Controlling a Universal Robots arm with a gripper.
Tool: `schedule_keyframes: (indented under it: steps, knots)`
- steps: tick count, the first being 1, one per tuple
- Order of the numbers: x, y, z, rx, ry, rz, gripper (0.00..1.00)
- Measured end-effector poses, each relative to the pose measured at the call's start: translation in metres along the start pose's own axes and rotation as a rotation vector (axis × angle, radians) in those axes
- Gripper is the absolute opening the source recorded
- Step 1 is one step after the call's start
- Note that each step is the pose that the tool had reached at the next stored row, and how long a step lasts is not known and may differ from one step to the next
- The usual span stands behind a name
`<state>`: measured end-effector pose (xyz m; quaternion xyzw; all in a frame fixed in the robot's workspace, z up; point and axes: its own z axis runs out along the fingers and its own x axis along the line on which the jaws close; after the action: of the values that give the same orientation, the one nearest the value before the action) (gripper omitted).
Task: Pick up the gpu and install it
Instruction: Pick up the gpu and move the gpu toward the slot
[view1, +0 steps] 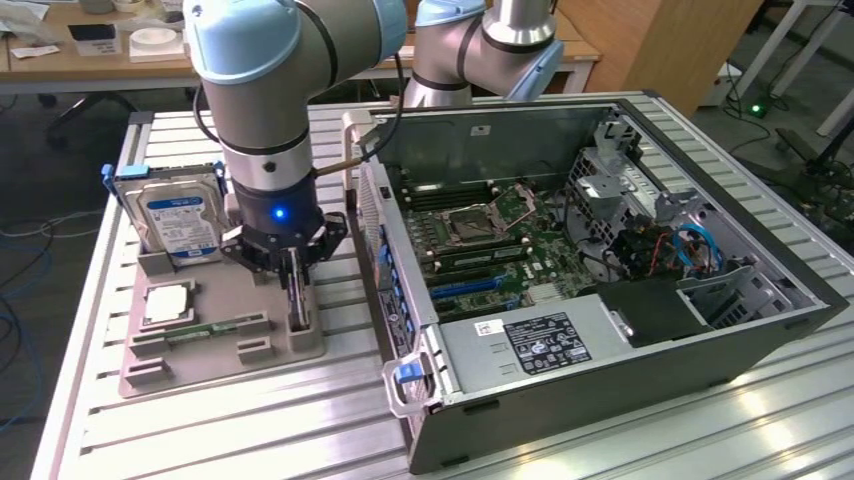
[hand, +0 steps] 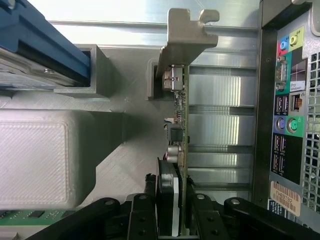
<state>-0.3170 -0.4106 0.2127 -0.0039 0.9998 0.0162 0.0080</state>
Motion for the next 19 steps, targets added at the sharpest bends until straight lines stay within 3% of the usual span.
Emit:
schedule_keyframes:
  steps: [19]
  knots:
    - [0.0000, 0.0000, 0.0001, 0.0000, -0.0001, 0.002, 0.28]
